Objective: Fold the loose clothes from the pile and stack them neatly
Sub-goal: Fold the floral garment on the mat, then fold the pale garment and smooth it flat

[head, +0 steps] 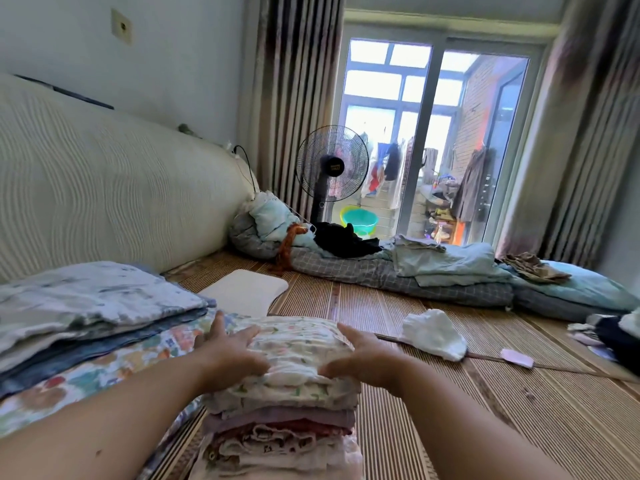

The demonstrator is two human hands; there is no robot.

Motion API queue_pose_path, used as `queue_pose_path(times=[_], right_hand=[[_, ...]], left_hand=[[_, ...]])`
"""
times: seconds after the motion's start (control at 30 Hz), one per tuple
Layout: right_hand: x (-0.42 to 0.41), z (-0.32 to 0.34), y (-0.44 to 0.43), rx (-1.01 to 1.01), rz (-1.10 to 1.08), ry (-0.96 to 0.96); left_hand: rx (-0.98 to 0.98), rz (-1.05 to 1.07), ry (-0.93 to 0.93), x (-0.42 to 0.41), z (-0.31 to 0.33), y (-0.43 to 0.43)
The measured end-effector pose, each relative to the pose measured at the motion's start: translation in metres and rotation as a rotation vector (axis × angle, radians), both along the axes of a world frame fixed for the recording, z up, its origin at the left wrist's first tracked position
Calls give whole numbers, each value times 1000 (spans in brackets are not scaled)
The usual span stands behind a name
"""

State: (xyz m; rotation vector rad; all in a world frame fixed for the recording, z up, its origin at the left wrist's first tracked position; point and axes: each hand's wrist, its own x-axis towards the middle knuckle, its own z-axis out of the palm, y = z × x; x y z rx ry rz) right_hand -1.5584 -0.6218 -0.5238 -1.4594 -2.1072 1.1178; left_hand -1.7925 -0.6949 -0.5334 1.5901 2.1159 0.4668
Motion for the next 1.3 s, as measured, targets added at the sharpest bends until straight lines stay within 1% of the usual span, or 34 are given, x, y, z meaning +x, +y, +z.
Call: queue_pose_path(times=[0.07, 0.17, 0.27, 0.4, 0.5, 0.6, 0.67, 0.73, 0.8, 1.0, 1.13, 1.23, 1.3], right_hand=[[-1, 4, -1, 1, 13, 8], [-1, 12, -8, 50, 12, -36], [4, 21, -24, 172, 9, -100], [29, 35, -66, 375, -10, -237], [62, 45, -107, 457, -43, -275], [113, 45, -157, 560, -118, -318], [158, 39, -194, 589, -189, -350], [205, 26, -231, 581, -252, -430], [250, 11, -262, 532, -316, -496], [372, -41, -322, 317, -550, -507], [439, -77, -330, 225, -682, -495], [475, -108, -325, 205, -762, -422], [489, -130, -318, 196, -826, -432]], left_hand=[[30, -4, 27, 0, 4, 1], [79, -34, 68, 9, 9, -1], [145, -99, 127, 26, 13, -11], [244, -229, 279, 71, 26, -36], [285, -276, 235, 116, 31, -65], [330, -384, 167, 168, 19, -103], [349, -470, 157, 213, 8, -129], [357, -555, 154, 264, -2, -154], [348, -645, 150, 315, -12, -176], [306, -852, 190, 448, -49, -212], [220, -928, 257, 507, -77, -204], [161, -952, 288, 543, -101, -185], [161, -969, 279, 564, -114, -168]])
